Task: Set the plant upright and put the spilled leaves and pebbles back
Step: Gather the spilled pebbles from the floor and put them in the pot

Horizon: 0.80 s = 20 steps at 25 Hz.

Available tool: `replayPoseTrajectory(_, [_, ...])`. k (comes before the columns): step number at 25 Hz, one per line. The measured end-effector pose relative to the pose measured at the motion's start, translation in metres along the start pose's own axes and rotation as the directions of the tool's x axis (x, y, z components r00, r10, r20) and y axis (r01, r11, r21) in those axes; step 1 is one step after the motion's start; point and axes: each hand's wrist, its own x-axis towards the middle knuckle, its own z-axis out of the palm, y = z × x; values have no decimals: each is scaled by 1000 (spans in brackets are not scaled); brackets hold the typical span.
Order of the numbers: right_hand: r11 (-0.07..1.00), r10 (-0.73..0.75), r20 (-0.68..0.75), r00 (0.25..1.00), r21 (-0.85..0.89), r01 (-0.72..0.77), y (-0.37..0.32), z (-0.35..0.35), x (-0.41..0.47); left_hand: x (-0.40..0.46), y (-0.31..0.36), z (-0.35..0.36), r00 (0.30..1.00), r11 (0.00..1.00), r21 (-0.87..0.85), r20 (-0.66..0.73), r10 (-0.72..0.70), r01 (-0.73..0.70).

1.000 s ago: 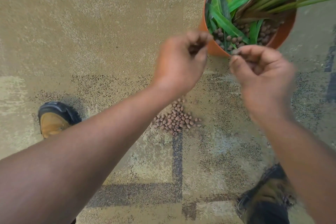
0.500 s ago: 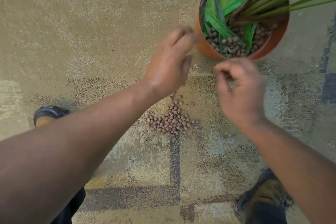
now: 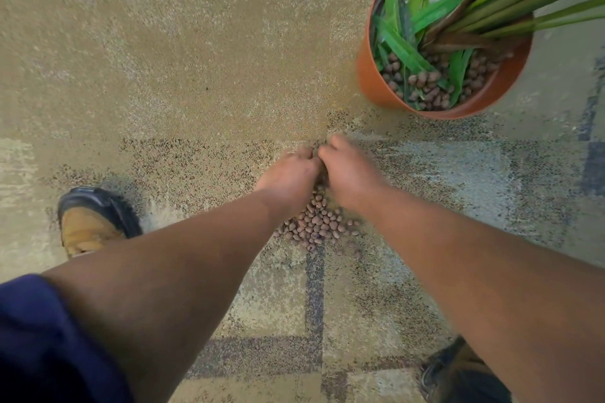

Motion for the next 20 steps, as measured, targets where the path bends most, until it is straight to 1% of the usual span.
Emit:
replayPoseTrajectory(2, [997, -40, 27, 999, -68, 41, 4, 2, -3, -5, -3, 2, 1000, 1000, -21, 18, -17, 18])
replayPoseTrajectory(7, [992, -30, 106, 994, -118, 42, 17, 22, -31, -25, -16, 9, 996, 996, -63, 59, -66, 70])
replayPoseTrajectory(13, [992, -11, 65, 998, -127, 19, 22, 31, -39, -30, -15, 13, 995, 992, -74, 26, -97, 99])
replayPoseTrajectory(17, [986, 1, 34, 999, -169, 4, 18, 33, -31, -28, -18, 10, 994, 987, -124, 29, -101, 104])
replayPoseTrajectory(20, [988, -15, 39, 999, -153, 21, 16, 32, -30, -28, -19, 9, 995, 991, -99, 53, -80, 85])
